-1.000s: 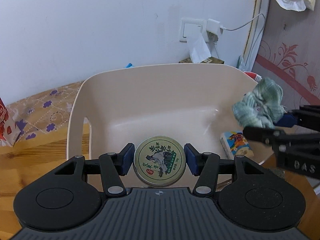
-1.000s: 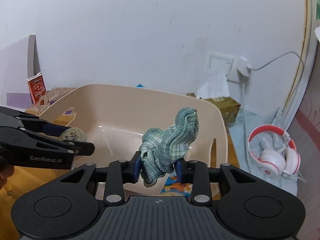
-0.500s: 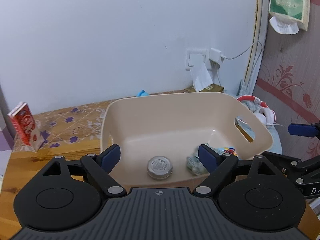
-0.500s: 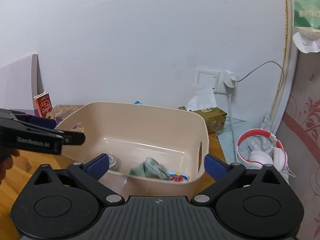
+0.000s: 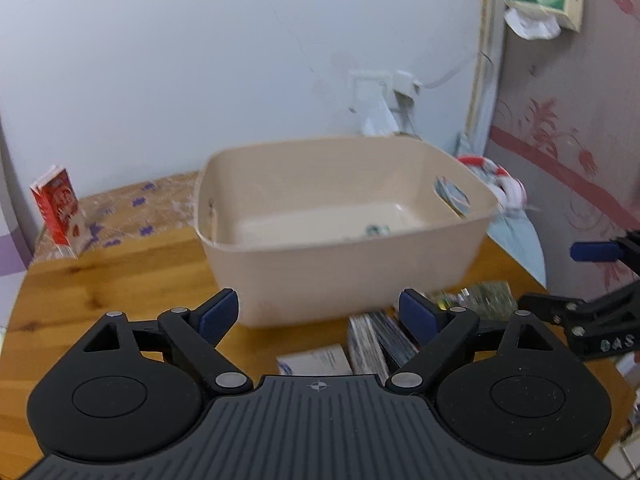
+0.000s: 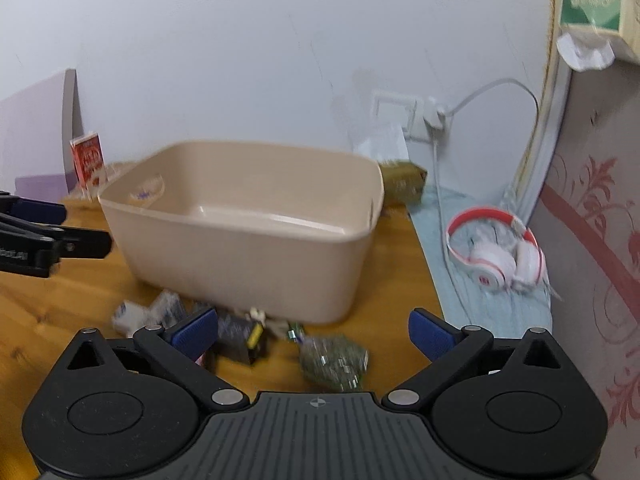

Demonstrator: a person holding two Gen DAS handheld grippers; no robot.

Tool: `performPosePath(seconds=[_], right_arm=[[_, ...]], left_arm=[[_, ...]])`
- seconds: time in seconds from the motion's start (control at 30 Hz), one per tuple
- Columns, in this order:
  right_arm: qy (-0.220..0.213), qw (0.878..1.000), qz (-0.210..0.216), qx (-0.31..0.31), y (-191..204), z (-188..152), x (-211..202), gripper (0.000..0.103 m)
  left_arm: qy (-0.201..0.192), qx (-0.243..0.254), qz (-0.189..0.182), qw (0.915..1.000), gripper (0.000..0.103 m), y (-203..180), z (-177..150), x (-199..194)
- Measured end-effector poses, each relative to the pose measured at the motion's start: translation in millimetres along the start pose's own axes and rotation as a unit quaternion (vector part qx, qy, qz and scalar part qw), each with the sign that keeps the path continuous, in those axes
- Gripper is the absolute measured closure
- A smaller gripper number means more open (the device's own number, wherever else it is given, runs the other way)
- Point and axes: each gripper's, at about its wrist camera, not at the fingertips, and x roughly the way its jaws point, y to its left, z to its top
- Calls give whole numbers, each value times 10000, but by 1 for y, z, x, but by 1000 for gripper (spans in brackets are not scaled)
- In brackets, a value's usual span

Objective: Organize objects
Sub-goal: 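Grasp the blue-and-white box with the left gripper while the right grasps the clear bag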

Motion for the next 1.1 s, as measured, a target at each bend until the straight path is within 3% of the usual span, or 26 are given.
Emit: performPosePath(seconds=[0.17,0.47,0.97,1.1], right_arm=[[267,9996,-56,-31,-5,-24,5,0],[724,9972,-176,-80,-11,-52,34,0],[658,9976,-127,166,-28,-47,76,0],[575,9982,-99,122,-25,-42,82,4]], left_arm=[[248,190,-46,9995,14,-12,-20,8],[587,15,-102,9982,14,-18,-38,38],[715,-338,12,9969,15,-11,-36,75],[790,-298,4,9964,29,-11,-36,84]])
